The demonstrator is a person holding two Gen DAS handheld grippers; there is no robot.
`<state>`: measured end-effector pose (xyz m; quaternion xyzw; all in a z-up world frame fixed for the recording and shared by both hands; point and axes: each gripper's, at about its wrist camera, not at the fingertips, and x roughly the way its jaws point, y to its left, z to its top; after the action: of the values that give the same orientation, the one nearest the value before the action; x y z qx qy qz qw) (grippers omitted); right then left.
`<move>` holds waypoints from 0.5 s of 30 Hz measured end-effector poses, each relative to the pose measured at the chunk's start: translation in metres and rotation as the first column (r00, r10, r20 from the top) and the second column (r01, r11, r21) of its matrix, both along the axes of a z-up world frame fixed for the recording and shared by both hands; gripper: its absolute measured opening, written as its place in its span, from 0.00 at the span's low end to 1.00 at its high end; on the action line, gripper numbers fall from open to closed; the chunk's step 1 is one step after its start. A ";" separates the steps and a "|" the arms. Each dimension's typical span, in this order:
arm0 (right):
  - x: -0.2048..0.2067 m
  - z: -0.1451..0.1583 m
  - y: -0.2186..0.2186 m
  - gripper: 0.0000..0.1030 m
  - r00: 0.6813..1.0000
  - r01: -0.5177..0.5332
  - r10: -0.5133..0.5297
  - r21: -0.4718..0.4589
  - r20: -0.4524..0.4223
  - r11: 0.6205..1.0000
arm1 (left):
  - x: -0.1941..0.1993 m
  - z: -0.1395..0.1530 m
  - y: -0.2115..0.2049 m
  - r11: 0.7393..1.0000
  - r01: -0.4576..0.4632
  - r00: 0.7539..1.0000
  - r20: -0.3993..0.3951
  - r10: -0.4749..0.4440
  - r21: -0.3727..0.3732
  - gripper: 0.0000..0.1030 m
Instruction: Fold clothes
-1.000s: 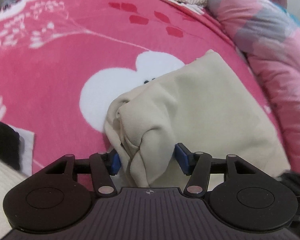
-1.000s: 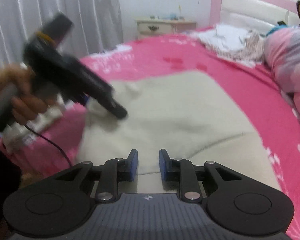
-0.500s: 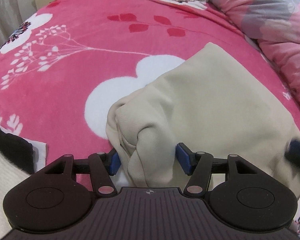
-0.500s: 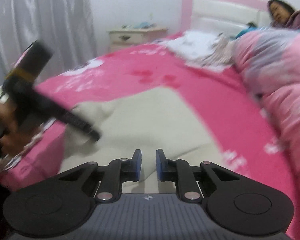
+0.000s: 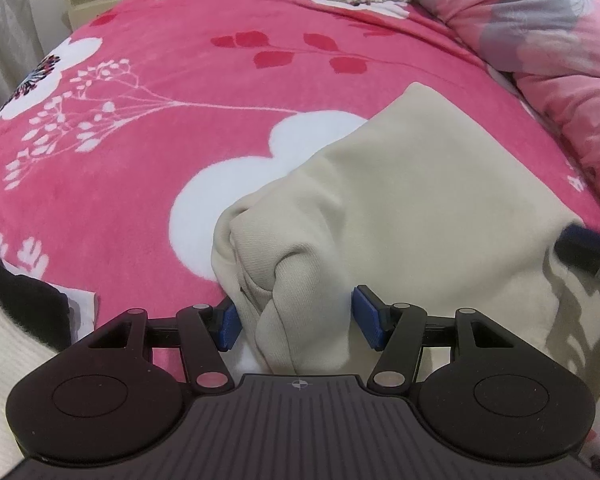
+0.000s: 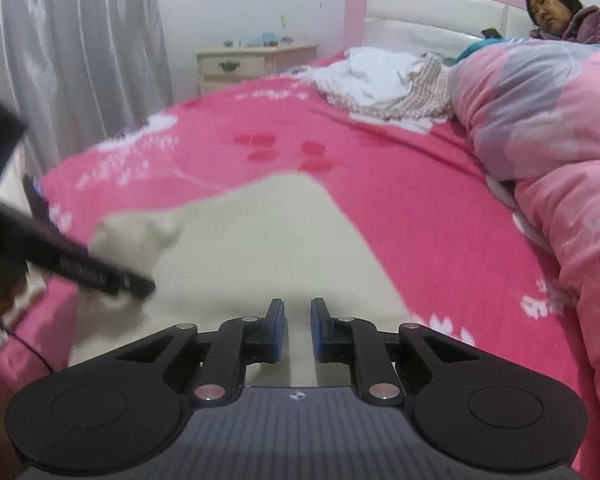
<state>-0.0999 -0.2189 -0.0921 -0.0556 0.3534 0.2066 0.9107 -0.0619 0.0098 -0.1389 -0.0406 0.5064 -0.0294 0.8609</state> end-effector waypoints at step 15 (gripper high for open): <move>0.082 0.001 -0.065 0.38 0.983 0.001 0.053 0.293 -0.175 0.956 | -0.020 -0.005 0.054 0.950 0.056 0.992 -0.094 -0.089 -0.308 0.58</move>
<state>-0.0179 -0.2834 -0.0906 0.0936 0.3993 0.2727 0.8703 -0.0820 0.0640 -0.1441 -0.1556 0.5420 -0.1366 0.8144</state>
